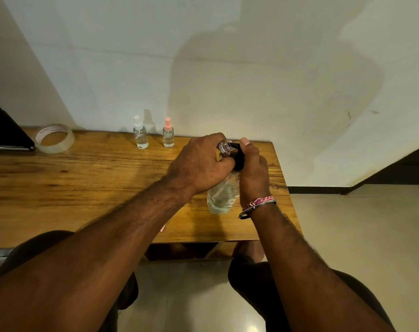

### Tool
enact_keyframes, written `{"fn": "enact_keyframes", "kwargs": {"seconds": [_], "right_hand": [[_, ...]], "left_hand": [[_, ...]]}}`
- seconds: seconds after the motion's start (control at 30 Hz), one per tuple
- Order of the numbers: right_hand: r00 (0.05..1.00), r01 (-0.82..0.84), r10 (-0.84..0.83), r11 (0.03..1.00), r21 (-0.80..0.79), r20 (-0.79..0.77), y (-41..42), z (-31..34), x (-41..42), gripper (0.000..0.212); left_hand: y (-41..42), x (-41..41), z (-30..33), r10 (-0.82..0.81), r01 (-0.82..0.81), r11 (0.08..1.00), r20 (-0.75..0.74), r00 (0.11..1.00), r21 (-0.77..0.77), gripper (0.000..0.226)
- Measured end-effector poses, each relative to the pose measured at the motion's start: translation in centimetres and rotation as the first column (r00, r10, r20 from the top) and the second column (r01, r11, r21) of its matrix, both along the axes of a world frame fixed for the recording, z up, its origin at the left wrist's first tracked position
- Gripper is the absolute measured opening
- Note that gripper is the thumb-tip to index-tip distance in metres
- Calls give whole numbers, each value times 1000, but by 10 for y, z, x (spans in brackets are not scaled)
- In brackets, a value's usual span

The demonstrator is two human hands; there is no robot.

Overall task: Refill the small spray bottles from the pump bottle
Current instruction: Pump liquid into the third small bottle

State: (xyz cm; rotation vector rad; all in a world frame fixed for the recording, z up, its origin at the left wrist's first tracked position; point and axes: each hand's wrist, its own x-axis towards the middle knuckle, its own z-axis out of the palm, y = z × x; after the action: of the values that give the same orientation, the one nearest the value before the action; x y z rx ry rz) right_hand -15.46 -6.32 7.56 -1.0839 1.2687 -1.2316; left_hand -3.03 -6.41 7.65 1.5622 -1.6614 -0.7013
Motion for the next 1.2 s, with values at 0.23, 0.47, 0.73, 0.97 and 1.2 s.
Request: {"fn": "enact_keyframes", "kwargs": {"seconds": [0.23, 0.47, 0.73, 0.97, 1.2], "right_hand": [[1000, -2, 2, 1000, -19, 5, 1, -1, -2, 36], [1000, -28, 28, 999, -31, -4, 3, 0, 1, 38], [998, -58, 58, 997, -47, -9, 5, 3, 1, 42], [999, -54, 54, 998, -22, 7, 5, 4, 0, 41], [999, -43, 43, 999, -21, 7, 3, 0, 0, 37]], "left_hand": [[1, 1, -1, -12, 12, 1000, 0, 1000, 1, 9], [0, 1, 0, -3, 3, 1000, -31, 1000, -1, 5], [-2, 1, 0, 11, -11, 1000, -28, 1000, 2, 8], [-1, 0, 2, 8, -7, 1000, -15, 1000, 7, 7], [0, -1, 3, -9, 9, 1000, -6, 1000, 4, 7]]}}
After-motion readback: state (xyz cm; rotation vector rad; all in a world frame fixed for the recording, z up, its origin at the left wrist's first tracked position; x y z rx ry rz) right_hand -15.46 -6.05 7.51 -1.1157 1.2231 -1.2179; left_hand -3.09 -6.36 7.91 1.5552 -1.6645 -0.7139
